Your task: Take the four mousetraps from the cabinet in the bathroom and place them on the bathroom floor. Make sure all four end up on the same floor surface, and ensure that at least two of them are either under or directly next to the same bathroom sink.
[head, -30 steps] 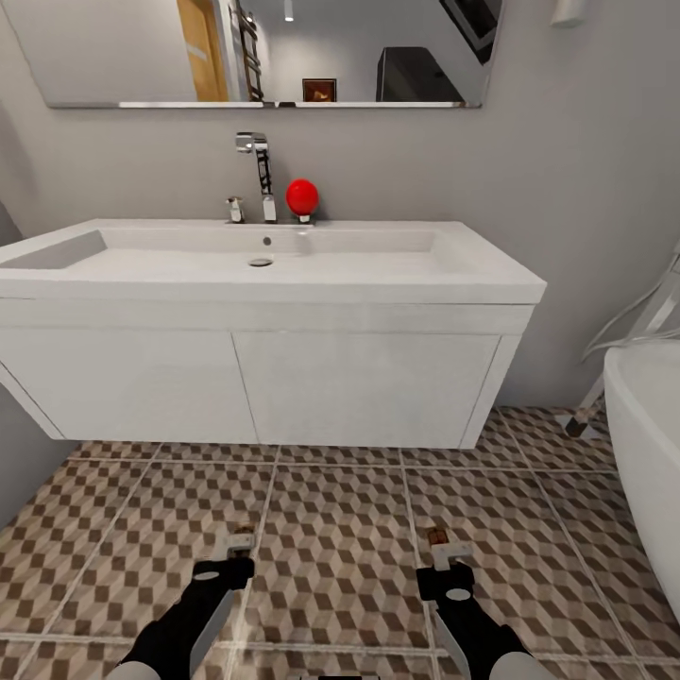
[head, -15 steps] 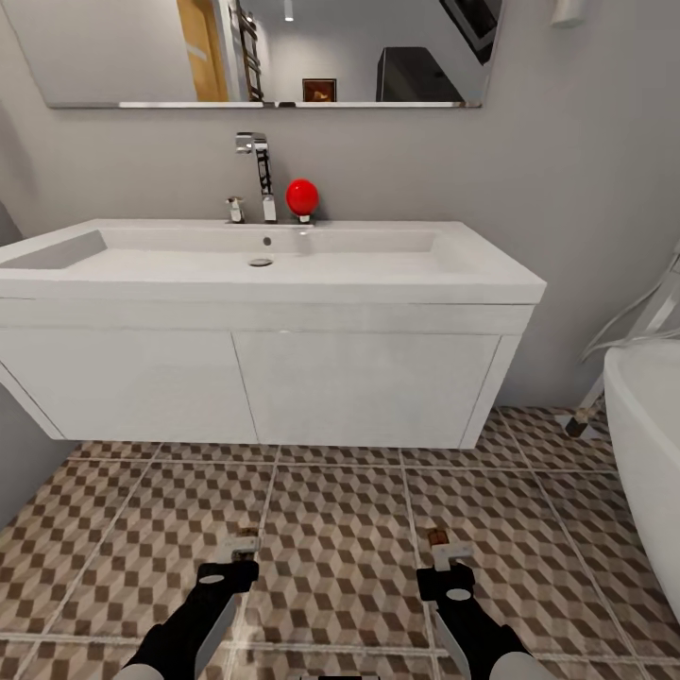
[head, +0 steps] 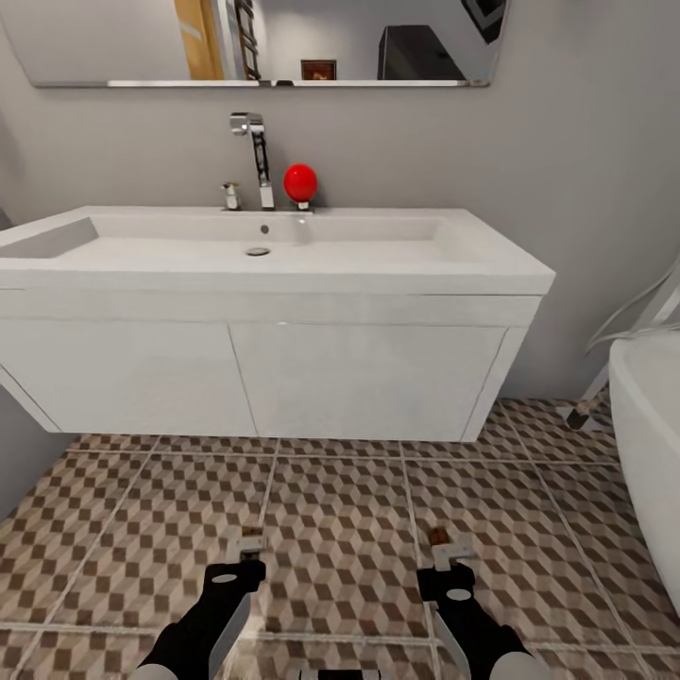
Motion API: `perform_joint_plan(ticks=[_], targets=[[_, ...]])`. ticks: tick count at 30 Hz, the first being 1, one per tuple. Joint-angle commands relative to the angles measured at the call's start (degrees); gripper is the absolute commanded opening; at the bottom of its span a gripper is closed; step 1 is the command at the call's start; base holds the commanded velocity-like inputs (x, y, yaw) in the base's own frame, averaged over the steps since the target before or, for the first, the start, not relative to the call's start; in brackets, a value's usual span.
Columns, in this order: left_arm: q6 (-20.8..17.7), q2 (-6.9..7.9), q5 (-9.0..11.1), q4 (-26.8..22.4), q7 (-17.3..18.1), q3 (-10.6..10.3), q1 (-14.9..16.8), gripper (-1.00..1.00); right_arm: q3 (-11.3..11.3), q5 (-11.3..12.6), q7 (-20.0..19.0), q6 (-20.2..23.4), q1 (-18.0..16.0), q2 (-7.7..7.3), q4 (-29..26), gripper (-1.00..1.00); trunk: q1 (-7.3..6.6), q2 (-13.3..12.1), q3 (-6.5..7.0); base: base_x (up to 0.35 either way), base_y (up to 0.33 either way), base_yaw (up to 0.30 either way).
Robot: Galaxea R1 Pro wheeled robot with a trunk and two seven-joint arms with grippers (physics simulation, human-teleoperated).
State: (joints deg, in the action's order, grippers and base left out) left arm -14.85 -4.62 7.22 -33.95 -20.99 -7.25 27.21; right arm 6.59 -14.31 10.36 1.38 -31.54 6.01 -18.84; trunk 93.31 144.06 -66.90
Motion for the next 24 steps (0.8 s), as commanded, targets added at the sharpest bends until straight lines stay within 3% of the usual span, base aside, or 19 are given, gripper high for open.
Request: perform_joint_plan(ticks=[1,24], targets=[[-0.2,0.06,0.6,-0.1,-0.5,-0.4,0.0,-1.00,0.4,-0.5,-0.1,0.1,0.0,0.06,-0.1,-1.00,0.01,0.0,-0.27,0.000,0.000,0.000],[-0.4,0.23,0.6,-0.2,0.0,-0.5,-0.1,-1.00,0.7,-0.4,-0.1,-0.9,0.0,0.05,-0.1,-1.00,0.60,0.3,-5.37,0.000,0.000,0.000]])
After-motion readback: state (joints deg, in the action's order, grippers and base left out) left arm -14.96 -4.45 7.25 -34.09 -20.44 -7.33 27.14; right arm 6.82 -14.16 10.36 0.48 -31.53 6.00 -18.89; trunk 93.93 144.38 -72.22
